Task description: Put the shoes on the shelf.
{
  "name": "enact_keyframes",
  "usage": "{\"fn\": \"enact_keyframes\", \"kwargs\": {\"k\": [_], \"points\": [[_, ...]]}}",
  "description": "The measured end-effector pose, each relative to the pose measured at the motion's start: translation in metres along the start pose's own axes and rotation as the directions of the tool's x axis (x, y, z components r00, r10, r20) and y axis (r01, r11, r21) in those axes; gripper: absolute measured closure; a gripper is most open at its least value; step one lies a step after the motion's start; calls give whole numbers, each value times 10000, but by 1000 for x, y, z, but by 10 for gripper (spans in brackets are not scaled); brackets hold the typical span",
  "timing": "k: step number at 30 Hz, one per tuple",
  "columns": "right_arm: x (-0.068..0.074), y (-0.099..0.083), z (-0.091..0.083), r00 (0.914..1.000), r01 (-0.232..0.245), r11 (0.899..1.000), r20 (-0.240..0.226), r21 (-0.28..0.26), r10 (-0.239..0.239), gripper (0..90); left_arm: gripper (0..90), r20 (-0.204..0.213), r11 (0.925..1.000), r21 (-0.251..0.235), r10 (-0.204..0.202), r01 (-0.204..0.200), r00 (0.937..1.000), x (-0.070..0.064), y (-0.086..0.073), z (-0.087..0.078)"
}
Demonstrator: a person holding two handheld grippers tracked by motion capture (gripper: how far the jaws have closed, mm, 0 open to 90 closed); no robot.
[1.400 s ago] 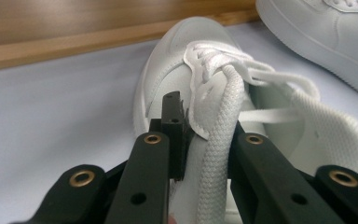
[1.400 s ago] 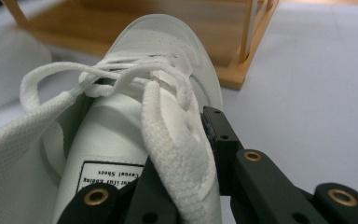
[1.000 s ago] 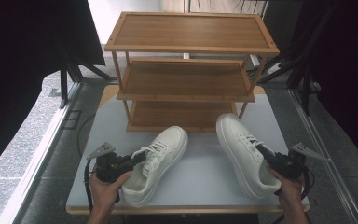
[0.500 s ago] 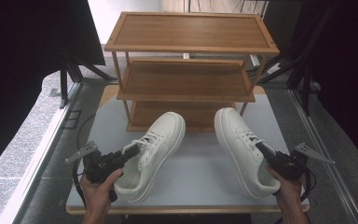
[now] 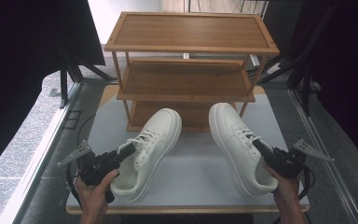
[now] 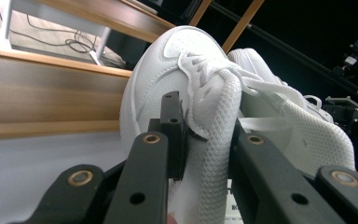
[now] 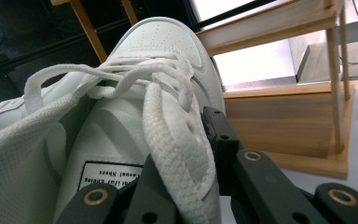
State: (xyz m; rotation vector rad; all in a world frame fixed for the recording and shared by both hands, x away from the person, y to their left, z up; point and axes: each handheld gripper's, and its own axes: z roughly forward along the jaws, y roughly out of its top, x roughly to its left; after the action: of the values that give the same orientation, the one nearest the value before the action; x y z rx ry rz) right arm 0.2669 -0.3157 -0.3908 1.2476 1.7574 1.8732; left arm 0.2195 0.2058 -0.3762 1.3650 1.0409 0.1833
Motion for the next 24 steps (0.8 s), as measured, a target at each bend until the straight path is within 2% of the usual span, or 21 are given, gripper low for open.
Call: {"fn": "enact_keyframes", "kwargs": {"k": [5, 9, 19, 21, 24], "points": [[4, -1, 3, 9999, 84, 9999, -83, 74, -83, 836, 790, -27, 9999, -103, 40, -40, 10000, 0, 3, 0], [6, -2, 3, 9997, 208, 9997, 116, 140, -209, 834, 789, 44, 10000, -73, -1, 1, 10000, 0, 3, 2], [5, -2, 0, 9997, -9, 10000, 236, 16, 9, 834, 790, -28, 9998, -136, 142, -142, 9999, 1, 7, 9], [6, -2, 1, 9997, -133, 9998, 197, -113, 135, 835, 790, -62, 9996, -168, 218, -219, 9997, 1, 10, 12], [8, 1, 3, 9998, -64, 9998, 208, -210, 68, 835, 791, -72, 9995, -255, 201, -203, 9998, 2, 15, 16]]}}
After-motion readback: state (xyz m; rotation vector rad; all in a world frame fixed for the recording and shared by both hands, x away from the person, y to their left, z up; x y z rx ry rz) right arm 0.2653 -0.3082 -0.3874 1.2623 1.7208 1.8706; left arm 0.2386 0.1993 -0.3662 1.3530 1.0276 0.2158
